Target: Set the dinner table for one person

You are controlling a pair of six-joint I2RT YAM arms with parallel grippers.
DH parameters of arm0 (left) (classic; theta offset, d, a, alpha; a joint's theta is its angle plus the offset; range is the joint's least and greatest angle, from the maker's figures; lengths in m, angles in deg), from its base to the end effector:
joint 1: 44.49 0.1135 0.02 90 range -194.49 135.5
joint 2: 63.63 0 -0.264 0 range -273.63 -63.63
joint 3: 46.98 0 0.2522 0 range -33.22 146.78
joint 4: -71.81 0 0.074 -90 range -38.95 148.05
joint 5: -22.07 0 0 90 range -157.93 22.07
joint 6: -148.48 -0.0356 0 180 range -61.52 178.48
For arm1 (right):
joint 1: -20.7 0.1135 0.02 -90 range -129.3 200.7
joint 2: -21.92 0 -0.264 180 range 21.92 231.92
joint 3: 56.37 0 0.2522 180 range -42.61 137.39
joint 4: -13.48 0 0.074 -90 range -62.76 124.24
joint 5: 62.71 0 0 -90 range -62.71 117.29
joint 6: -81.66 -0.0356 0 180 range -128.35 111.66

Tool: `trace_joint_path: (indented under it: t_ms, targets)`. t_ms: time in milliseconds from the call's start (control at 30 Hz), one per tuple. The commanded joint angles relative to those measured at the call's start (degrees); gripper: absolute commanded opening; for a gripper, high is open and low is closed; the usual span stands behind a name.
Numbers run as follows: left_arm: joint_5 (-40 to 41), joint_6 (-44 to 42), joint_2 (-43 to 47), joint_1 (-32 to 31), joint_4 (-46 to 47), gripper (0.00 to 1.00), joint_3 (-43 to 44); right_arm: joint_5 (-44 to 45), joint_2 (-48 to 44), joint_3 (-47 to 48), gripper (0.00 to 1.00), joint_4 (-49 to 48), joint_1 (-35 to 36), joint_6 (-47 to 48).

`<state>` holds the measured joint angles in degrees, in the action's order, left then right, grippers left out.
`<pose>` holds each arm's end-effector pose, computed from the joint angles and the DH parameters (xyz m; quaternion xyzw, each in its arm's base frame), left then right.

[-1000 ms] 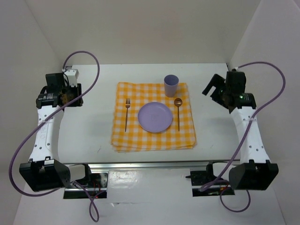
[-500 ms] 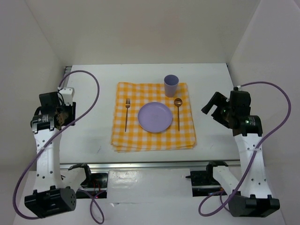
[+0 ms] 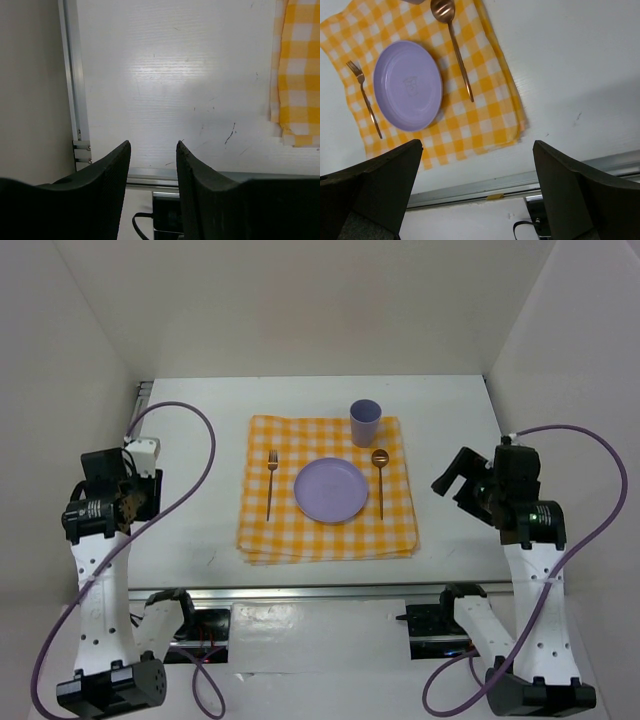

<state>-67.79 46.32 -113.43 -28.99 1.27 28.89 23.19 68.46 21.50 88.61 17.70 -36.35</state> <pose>0.1487 0.0413 0.3492 -0.0273 0.9217 0.0936 0.3755 0.1328 -0.0044 0.3605 0.2322 0.8895 0.1170 0.3757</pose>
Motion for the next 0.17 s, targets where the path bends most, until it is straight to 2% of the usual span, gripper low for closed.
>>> trace_joint_path:
  t_ms: [0,133]
  targets:
    - [-0.32,-1.46,1.11,0.14,-1.32,0.49,0.47,0.41,-1.89,0.39,1.00,1.39,0.10,0.85]
    - [-0.32,-1.99,1.64,0.14,-1.32,0.49,0.99,-0.29,-1.90,0.92,1.00,1.91,0.10,0.67]
